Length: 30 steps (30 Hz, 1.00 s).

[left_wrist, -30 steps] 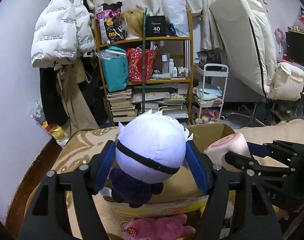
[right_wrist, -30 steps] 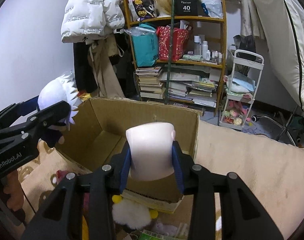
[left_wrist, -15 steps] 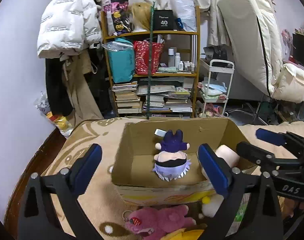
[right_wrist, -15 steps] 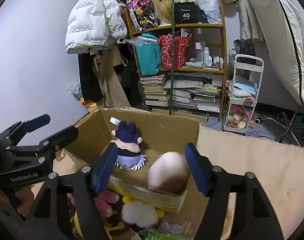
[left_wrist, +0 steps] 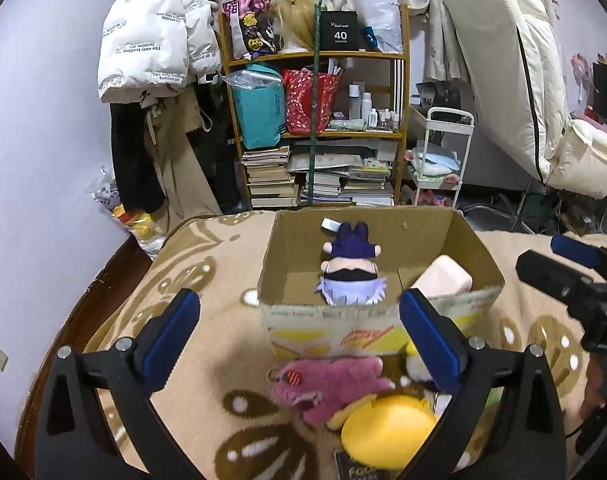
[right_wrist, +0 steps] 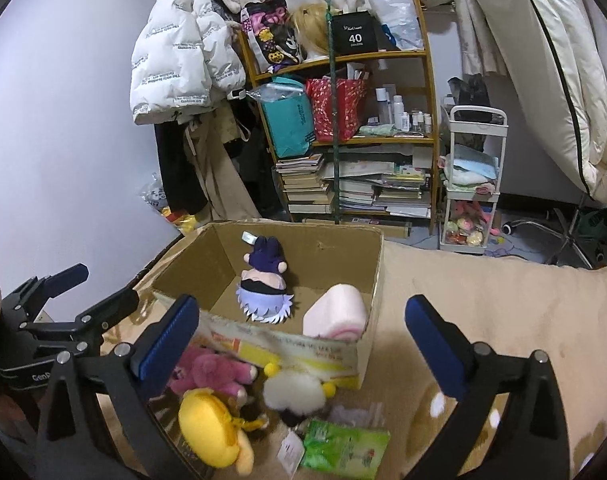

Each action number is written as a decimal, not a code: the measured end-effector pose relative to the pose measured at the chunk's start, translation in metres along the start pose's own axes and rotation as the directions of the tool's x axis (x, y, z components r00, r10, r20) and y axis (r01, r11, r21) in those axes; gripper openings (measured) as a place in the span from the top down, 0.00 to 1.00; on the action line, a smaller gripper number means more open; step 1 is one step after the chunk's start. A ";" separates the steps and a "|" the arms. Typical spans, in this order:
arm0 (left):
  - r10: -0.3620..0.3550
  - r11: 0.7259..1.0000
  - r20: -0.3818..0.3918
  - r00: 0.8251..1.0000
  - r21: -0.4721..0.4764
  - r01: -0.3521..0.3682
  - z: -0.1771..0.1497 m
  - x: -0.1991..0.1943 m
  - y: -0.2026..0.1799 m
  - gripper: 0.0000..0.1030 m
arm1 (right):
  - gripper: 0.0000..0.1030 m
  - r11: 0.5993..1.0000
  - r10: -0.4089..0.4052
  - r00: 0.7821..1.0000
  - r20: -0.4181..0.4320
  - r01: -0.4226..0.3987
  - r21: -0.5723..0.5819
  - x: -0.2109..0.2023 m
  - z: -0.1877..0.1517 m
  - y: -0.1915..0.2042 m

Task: Organize soft objects
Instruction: 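Lower the left tool onto the yellow plush while the right tool reaches the green tissue pack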

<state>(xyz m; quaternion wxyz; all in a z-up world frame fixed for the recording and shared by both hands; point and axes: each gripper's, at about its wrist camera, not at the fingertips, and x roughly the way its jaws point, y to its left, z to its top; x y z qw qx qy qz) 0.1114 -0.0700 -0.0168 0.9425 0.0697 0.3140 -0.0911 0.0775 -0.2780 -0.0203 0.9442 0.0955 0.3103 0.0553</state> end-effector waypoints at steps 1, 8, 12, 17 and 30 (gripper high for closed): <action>0.007 1.000 -0.001 1.000 0.004 -0.007 -0.002 -0.004 0.000 0.04 | 0.00 1.000 -0.002 1.000 -0.001 0.002 -0.004 -0.004 -0.001 0.001; 0.011 1.000 -0.020 1.000 0.004 -0.011 -0.014 -0.023 0.000 0.04 | 0.00 1.000 -0.006 1.000 -0.015 0.005 -0.019 -0.031 -0.013 0.006; 0.022 0.999 -0.036 0.999 0.025 -0.022 -0.020 -0.030 -0.005 0.04 | 0.00 1.000 -0.013 1.000 -0.024 0.013 -0.009 -0.042 -0.019 0.005; 0.024 0.999 -0.052 0.998 0.038 -0.022 -0.029 -0.035 -0.010 0.04 | 0.00 0.999 -0.036 0.999 -0.030 0.036 0.015 -0.052 -0.027 0.001; 0.044 0.997 -0.101 0.994 0.059 -0.039 -0.039 -0.015 -0.013 0.04 | 0.00 0.996 -0.080 0.990 -0.116 0.084 0.036 -0.033 -0.039 -0.010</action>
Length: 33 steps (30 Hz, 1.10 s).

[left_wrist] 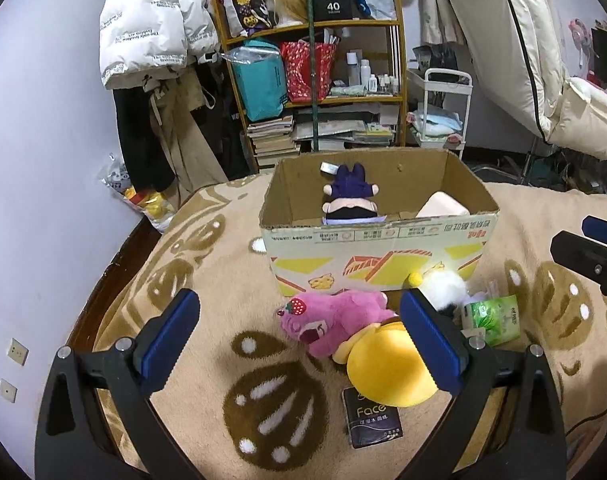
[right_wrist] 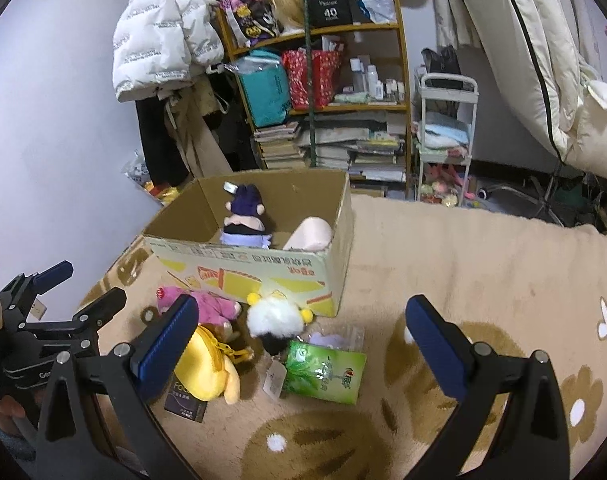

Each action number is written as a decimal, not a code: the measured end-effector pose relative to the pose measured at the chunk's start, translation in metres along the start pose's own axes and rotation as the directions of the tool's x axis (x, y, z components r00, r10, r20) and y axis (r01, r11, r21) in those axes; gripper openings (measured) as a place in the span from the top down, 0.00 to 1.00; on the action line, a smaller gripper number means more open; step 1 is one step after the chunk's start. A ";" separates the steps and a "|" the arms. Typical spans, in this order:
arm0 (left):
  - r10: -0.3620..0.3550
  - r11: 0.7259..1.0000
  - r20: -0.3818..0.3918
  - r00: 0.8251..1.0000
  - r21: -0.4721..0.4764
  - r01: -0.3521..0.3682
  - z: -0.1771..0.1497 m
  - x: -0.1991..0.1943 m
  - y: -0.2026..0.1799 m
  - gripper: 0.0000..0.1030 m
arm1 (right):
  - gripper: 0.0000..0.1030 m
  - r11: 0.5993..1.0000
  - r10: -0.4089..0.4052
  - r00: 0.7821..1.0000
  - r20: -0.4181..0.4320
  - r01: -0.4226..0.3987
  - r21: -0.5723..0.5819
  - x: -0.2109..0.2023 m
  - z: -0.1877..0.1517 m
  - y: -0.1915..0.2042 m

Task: Organize soft objects
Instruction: 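Lower the left tool onto the yellow plush while the right tool reaches the green tissue pack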

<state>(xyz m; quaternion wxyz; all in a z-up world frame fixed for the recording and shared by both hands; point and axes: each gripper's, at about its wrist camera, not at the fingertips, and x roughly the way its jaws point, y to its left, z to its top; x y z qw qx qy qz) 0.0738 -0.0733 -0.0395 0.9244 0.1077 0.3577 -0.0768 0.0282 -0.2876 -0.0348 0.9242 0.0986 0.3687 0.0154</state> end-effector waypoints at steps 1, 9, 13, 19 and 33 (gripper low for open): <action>-0.006 1.000 -0.004 1.000 0.000 0.006 0.000 0.003 -0.001 0.04 | 0.00 1.000 -0.004 1.000 -0.009 0.004 0.002 0.003 0.000 -0.001; -0.088 0.996 0.029 0.996 0.033 0.087 0.000 0.011 -0.017 0.04 | 0.00 0.999 -0.042 0.998 -0.056 0.043 0.020 0.026 -0.005 -0.004; -0.095 0.994 -0.009 0.995 0.052 0.096 -0.003 0.023 -0.027 0.04 | 0.00 0.998 -0.051 0.995 -0.084 0.054 0.037 0.037 -0.007 -0.008; -0.109 0.989 -0.072 0.991 0.094 0.115 -0.009 0.038 -0.044 0.04 | 0.00 0.996 -0.077 0.987 -0.139 0.084 0.041 0.054 -0.012 -0.010; -0.138 0.979 -0.285 0.948 0.105 0.174 -0.034 0.081 -0.069 0.04 | 0.00 0.989 -0.063 0.945 -0.321 0.102 0.108 0.101 -0.032 -0.030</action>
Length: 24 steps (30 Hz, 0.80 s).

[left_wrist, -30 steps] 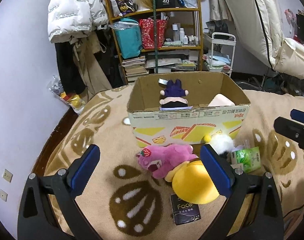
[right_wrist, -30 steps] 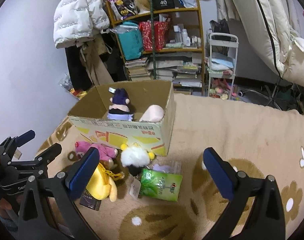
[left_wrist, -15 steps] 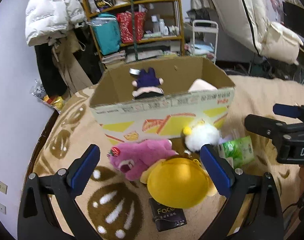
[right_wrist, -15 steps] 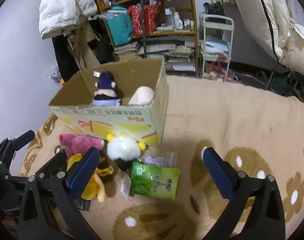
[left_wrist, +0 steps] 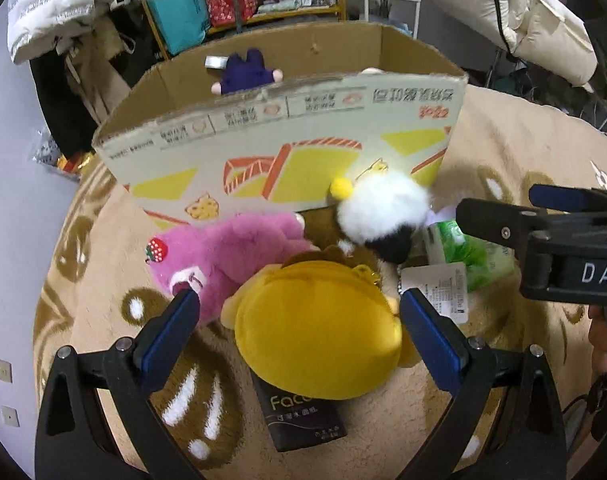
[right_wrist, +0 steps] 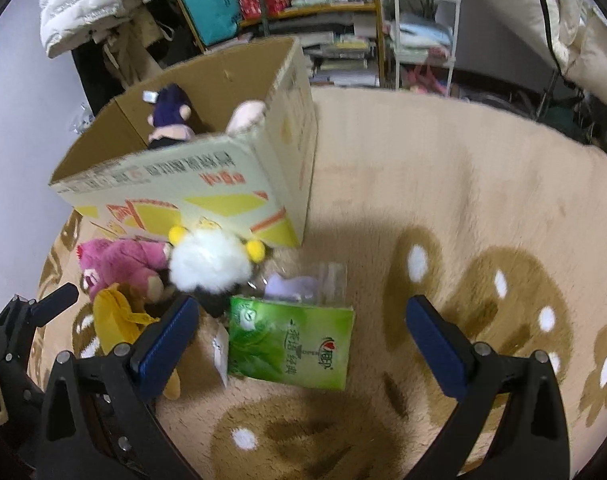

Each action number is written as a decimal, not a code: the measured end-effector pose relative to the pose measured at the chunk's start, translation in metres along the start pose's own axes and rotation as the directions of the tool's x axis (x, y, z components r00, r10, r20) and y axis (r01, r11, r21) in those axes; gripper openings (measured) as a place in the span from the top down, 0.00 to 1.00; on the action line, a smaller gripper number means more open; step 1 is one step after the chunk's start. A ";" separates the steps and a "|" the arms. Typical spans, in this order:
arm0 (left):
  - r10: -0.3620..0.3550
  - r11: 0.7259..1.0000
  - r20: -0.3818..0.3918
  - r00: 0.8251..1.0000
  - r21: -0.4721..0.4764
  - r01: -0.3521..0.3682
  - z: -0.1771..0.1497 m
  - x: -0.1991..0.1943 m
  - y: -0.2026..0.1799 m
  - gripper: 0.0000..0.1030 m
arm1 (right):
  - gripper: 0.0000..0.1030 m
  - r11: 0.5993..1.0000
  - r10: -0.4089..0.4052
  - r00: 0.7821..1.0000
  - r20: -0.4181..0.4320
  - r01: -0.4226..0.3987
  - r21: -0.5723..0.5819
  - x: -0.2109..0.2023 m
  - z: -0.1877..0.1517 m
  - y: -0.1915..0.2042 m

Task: Organize soft objects
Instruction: 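Lower the left tool onto the yellow plush while the right tool reaches the green tissue pack, then grip the yellow plush with the left tool while the right tool grips the tissue pack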

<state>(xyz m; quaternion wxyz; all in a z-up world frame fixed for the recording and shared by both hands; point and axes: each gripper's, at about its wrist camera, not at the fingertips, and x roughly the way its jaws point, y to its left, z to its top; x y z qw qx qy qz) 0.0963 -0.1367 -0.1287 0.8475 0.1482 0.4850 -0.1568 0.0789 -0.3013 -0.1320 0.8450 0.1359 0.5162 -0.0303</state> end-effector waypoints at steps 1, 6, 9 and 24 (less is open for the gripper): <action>-0.003 1.000 -0.008 1.000 -0.003 0.003 0.000 0.001 0.001 0.04 | 0.00 1.000 0.000 1.000 -0.014 0.000 0.006 0.004 0.000 -0.001; -0.012 1.000 -0.048 0.999 -0.008 0.012 -0.003 0.011 0.002 0.07 | 0.00 0.999 -0.003 0.998 -0.066 0.005 0.034 0.020 0.000 -0.007; -0.016 1.000 -0.070 0.997 0.002 0.016 -0.005 0.015 -0.001 0.11 | 0.00 0.999 -0.002 0.996 -0.086 0.005 0.039 0.028 -0.001 -0.008; -0.055 0.998 -0.083 0.995 -0.025 0.053 -0.007 0.015 0.011 0.24 | 0.09 1.000 -0.002 0.986 -0.164 -0.001 -0.013 0.047 -0.006 0.003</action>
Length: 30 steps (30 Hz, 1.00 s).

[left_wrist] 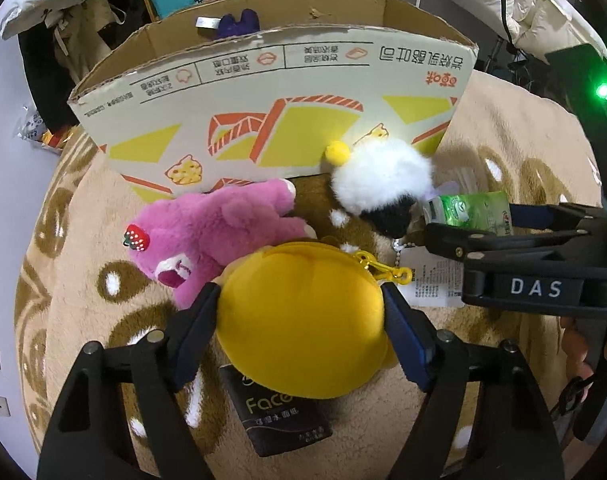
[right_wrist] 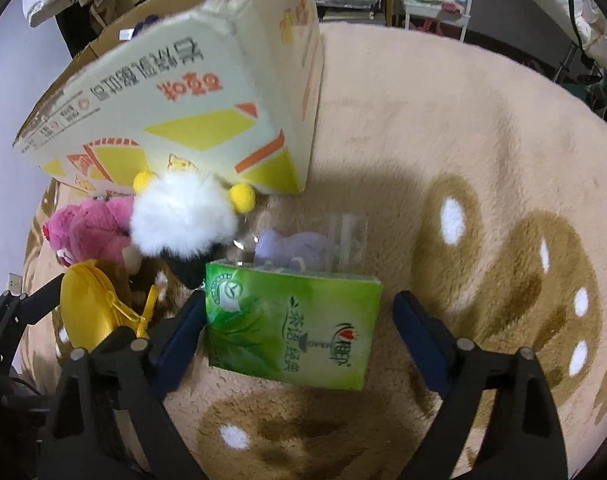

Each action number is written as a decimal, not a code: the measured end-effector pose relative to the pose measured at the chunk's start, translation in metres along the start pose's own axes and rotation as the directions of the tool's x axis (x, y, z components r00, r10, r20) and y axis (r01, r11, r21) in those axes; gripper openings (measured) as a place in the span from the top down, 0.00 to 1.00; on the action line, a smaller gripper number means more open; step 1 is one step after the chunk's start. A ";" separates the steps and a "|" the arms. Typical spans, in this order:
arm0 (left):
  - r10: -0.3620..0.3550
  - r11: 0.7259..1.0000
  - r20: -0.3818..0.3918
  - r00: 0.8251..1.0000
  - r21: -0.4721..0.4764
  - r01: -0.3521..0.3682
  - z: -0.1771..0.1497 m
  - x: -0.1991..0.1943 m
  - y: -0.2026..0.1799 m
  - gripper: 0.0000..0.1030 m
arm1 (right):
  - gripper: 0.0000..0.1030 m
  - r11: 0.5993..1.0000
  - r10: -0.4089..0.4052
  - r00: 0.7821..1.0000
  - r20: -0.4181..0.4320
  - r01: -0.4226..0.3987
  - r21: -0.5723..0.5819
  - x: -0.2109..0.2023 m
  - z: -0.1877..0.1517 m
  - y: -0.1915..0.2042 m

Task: Organize soft objects
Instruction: 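Grip the yellow plush with the left tool while the right tool grips the tissue pack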

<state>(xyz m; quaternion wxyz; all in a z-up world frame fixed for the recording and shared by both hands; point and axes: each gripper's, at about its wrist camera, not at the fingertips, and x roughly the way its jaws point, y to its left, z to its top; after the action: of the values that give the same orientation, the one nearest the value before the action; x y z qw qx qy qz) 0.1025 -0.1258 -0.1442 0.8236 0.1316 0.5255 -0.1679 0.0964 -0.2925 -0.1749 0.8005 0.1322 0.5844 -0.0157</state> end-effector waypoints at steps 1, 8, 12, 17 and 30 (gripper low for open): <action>0.005 1.000 0.002 1.000 0.001 -0.005 0.000 0.000 0.000 0.24 | 0.13 1.000 0.001 1.000 0.003 -0.001 -0.002 0.000 0.000 0.000; 0.018 1.000 0.018 1.000 -0.013 -0.018 -0.002 -0.007 0.001 0.24 | 0.21 1.000 0.001 1.000 0.003 -0.001 -0.003 -0.001 0.001 0.003; 0.037 0.998 0.045 0.998 -0.056 -0.035 -0.002 -0.015 0.011 0.24 | 0.22 1.000 -0.006 1.000 0.024 0.006 -0.001 -0.009 0.002 0.004; 0.068 0.991 0.083 0.994 -0.119 -0.058 -0.002 -0.027 0.027 0.24 | 0.22 0.999 -0.042 0.994 0.099 0.043 -0.011 -0.025 0.000 0.007; 0.167 0.961 0.247 0.954 -0.259 -0.101 -0.011 -0.082 0.062 0.24 | 0.23 1.000 0.007 0.967 0.257 -0.001 -0.023 -0.077 -0.009 0.010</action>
<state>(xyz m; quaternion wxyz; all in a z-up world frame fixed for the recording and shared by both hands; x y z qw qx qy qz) 0.0869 -0.0542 -0.0712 0.9062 0.0414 0.4162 -0.0617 0.0657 -0.2910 -0.1036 0.8709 0.1211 0.4758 -0.0245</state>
